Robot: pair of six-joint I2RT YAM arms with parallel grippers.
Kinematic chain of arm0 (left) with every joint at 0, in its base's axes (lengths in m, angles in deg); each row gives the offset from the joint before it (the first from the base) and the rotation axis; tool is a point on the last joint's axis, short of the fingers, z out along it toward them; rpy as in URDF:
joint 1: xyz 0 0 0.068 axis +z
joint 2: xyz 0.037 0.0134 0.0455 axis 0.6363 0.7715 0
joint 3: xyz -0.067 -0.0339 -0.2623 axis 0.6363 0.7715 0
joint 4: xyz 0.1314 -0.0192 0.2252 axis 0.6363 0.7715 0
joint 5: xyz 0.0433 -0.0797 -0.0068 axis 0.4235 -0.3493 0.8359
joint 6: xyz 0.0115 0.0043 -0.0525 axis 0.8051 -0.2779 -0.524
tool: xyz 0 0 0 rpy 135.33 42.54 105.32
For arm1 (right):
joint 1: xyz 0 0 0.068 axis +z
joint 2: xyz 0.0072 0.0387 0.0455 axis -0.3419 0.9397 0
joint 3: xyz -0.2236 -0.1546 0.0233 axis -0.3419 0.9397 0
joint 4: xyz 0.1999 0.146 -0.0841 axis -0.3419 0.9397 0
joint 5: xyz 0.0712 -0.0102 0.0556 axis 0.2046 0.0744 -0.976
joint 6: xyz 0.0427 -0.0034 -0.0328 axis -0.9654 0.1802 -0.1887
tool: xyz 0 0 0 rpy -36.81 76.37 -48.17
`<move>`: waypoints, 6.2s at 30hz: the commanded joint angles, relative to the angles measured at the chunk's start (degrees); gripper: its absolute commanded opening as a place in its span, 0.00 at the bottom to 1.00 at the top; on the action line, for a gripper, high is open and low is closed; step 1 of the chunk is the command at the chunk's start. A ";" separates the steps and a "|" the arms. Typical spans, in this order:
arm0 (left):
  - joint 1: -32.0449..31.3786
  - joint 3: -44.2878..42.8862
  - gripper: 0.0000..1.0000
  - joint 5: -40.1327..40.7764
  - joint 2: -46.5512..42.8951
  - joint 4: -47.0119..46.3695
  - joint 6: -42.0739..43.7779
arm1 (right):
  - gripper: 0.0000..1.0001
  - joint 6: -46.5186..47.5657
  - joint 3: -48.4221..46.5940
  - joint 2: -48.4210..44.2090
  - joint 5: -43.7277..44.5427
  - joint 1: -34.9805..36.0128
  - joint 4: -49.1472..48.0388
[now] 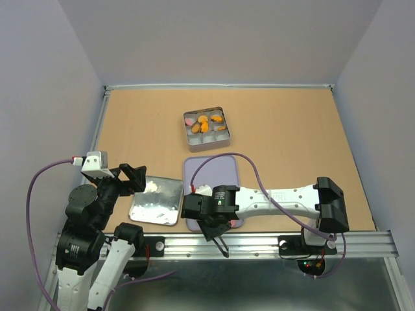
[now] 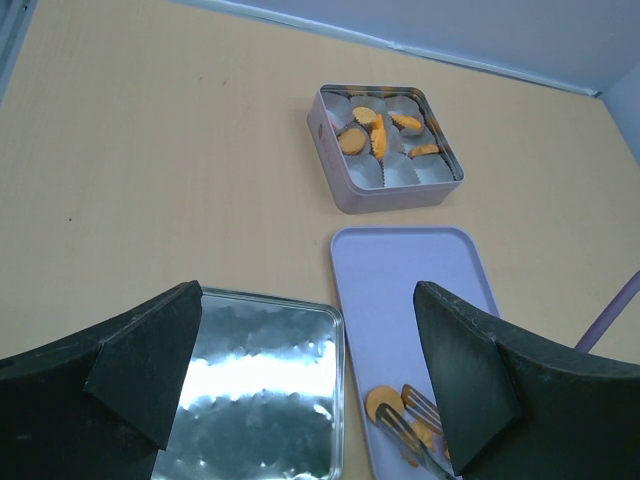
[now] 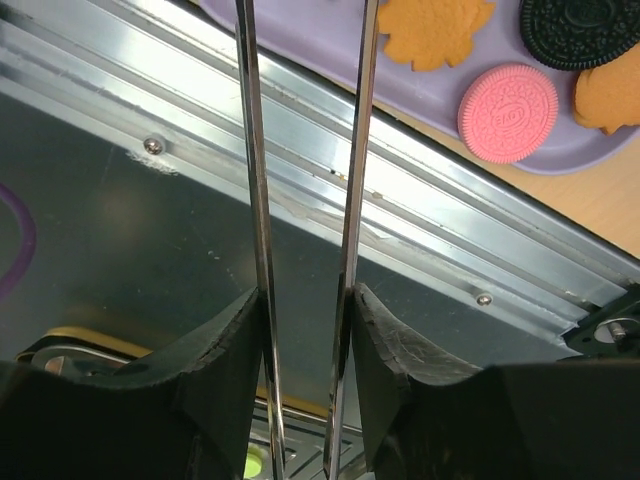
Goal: Pack the cookies
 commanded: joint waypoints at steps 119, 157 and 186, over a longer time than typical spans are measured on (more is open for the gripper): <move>-0.74 0.18 0.99 0.85 -0.14 -2.80 0.08 | 0.32 21.33 -52.09 23.78 7.69 -31.17 12.11; -1.62 0.27 0.99 0.50 0.30 -2.80 0.17 | 0.50 19.57 -49.89 22.37 8.39 -31.17 11.05; -1.71 0.27 0.99 0.85 -0.49 -2.80 0.00 | 0.49 -0.02 -8.78 -9.17 6.11 -10.08 5.79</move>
